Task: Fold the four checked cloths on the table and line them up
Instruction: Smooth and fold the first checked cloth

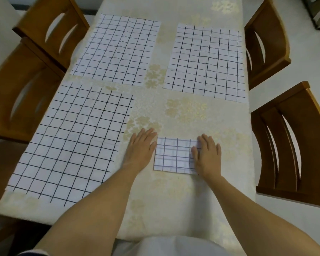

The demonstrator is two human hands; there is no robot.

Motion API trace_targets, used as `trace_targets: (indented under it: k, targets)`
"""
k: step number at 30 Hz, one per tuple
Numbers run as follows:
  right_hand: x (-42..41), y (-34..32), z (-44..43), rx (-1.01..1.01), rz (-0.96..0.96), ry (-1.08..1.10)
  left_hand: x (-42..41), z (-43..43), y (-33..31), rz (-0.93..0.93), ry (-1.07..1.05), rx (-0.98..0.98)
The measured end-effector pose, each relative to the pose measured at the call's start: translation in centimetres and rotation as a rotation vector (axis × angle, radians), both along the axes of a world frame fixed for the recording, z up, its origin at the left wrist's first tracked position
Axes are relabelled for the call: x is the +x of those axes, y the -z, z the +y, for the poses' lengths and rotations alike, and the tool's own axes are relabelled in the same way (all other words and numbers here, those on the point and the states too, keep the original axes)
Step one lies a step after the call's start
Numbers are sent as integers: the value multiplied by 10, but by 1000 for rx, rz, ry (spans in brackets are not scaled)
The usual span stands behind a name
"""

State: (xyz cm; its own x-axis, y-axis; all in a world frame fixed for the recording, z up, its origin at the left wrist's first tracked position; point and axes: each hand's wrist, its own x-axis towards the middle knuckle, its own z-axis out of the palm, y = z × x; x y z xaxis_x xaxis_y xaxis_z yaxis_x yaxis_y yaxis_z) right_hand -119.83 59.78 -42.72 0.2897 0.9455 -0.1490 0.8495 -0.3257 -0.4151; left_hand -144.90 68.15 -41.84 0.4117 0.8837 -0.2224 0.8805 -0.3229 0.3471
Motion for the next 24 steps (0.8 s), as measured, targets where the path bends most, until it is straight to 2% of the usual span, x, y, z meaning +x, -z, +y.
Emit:
trace_targets:
  k: [1, 3, 6, 9, 17, 19, 21, 24]
  targets:
    - [2, -2, 3, 69, 9, 24, 4, 2, -3, -98, -46, 13]
    - [7, -7, 14, 93, 17, 66, 17, 7, -10, -155, -43, 22]
    - [18, -25, 38, -82, 72, 108, 40, 22, -17, -105, 39, -34]
    - [26, -34, 51, -231, 31, 8, 54, 34, -21, -32, 69, -58]
    - [23, -38, 39, -272, 5, -31, 50, 29, -33, -18, 88, -99]
    - [24, -44, 33, -187, 140, -3, 45, 22, -42, -122, 24, -164]
    - [24, -52, 21, -104, 408, 81, 39, 13, -56, -321, -113, -257]
    - [17, -69, 0, 27, 782, 213, 29, -4, -83, -559, -317, -259]
